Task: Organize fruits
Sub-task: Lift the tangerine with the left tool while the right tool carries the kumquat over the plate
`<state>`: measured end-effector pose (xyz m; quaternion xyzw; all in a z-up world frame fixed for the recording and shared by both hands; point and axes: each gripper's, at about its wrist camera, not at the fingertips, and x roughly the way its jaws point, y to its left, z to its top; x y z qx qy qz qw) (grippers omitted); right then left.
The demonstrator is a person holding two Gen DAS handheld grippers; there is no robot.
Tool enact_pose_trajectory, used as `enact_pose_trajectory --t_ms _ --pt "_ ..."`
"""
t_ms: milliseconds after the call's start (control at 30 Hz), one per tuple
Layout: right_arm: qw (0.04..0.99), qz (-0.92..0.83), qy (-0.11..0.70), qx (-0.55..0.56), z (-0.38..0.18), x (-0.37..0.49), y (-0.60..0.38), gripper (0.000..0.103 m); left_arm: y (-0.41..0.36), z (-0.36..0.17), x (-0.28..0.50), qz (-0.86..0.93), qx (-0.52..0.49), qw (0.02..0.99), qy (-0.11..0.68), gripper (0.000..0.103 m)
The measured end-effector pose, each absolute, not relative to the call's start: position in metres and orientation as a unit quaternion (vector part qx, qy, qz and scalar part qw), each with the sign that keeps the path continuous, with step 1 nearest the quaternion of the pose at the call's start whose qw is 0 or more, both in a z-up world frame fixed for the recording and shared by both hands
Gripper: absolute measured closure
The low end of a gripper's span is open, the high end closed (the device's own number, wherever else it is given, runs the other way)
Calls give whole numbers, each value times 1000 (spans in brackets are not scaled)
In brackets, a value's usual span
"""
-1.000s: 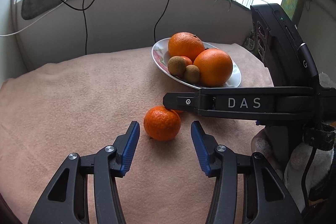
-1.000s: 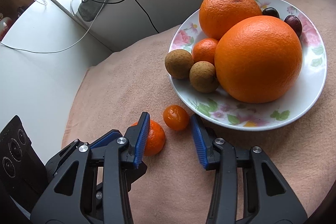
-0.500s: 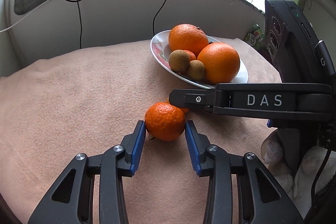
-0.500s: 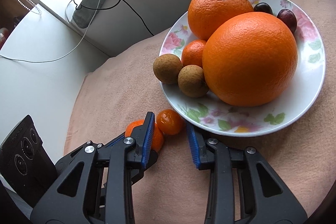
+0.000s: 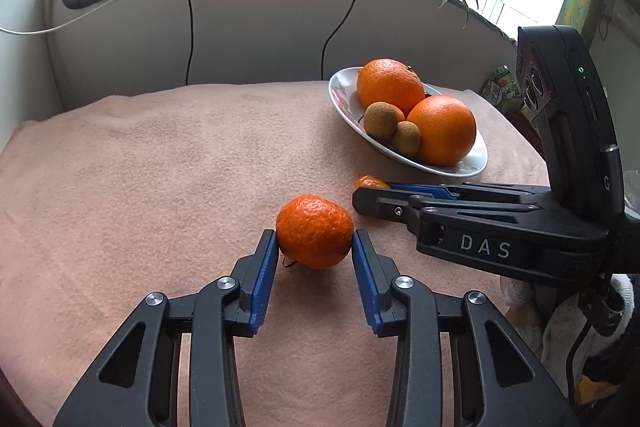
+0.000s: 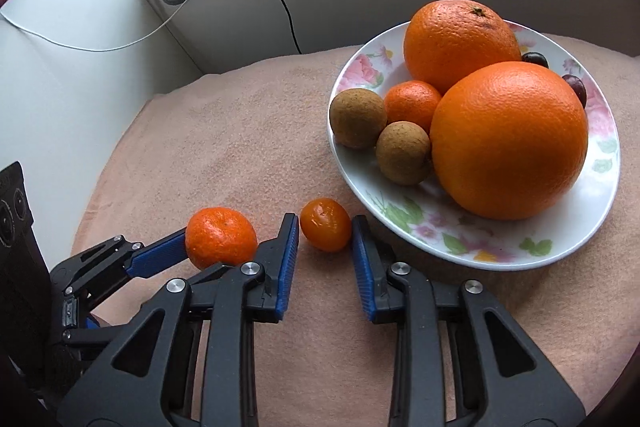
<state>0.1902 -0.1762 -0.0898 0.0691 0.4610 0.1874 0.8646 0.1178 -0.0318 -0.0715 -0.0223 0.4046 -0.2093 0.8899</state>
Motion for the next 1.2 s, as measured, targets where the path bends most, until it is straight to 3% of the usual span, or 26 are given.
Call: enact_pose_trajectory --t_ms 1200 --pt "910 170 369 83 -22 154 -282 77 -78 -26 145 -225 -29 906 357 67"
